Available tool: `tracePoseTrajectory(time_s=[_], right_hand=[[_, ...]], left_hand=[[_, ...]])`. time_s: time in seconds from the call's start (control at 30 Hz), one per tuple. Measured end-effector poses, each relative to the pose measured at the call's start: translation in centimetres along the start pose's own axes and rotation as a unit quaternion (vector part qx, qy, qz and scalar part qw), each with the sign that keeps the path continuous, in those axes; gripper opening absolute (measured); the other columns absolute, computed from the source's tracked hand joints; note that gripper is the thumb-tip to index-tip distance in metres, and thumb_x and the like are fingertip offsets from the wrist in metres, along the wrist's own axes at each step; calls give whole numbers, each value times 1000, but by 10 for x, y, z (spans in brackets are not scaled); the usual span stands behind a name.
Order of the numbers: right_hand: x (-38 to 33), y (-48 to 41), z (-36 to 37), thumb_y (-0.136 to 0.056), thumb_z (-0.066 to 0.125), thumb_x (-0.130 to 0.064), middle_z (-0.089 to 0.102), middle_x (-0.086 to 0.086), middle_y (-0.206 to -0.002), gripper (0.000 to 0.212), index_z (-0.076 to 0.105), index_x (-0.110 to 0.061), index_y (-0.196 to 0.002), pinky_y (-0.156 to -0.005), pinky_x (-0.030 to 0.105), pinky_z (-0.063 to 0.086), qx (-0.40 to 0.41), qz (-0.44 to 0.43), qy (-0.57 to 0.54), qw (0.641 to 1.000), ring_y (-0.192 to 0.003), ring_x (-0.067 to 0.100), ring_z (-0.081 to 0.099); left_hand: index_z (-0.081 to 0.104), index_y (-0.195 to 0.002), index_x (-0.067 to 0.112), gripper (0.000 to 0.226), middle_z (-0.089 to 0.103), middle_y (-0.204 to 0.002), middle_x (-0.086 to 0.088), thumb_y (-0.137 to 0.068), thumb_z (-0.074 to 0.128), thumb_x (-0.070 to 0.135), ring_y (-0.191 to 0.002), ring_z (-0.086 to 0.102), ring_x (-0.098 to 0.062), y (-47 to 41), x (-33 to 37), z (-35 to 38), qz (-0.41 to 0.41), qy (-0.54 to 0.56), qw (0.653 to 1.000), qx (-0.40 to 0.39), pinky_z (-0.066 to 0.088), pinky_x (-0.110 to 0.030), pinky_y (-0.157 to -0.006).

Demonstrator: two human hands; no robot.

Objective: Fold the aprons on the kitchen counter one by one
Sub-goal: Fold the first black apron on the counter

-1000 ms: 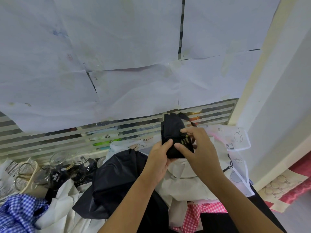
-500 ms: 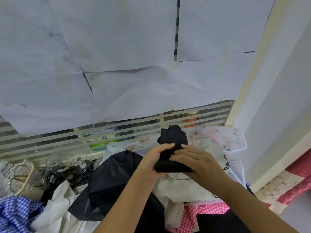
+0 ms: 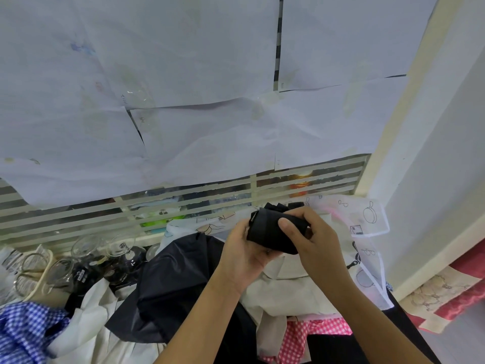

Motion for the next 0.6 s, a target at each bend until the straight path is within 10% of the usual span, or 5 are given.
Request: tracePoseTrajectory(time_s=[0.17,0.33,0.47,0.6], right_hand=[[2,-7,1,-86,66,-30,58,-9,-90,8,60,-32,-82,-69,9,39,9,20,31,999,-85,-2,53],[11,-11,1,-77,75,-37,59,-4,-84,26,56,-22,-84,-64,13,47,-44,75,-14,996,-72,-2,55],[12,-20,-14,-71,62,-60,56,-22,-92,41,58,-39,-107,-81,25,53,-144,18,-9,989,-89,3,58],[4,-32,-28,-70,73,-48,55,-21,-71,15,72,-42,-84,-66,16,40,-304,3,51,951,-65,0,47]], left_hand=[[59,-122,3,56,64,-118,-23,-77,76,31,-110,62,-33,2,2,-4,58,-77,995,-23,55,-39,-85],[63,-113,1,45,68,-107,-19,-75,73,21,-104,66,-32,-2,7,-14,79,-100,991,46,55,-38,-83],[60,-112,-1,37,70,-101,-14,-80,69,16,-98,68,-26,2,24,-13,50,-186,981,10,56,-31,-79],[64,-103,4,31,69,-95,-10,-76,72,18,-95,67,-25,7,38,-11,2,-271,961,-49,56,-32,-82]])
Point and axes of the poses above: each hand's wrist, its own y-axis away from the middle knuckle, its own z-axis out of the palm, x = y × z, the point moved 4 cm from there along -y, towards the middle knuckle
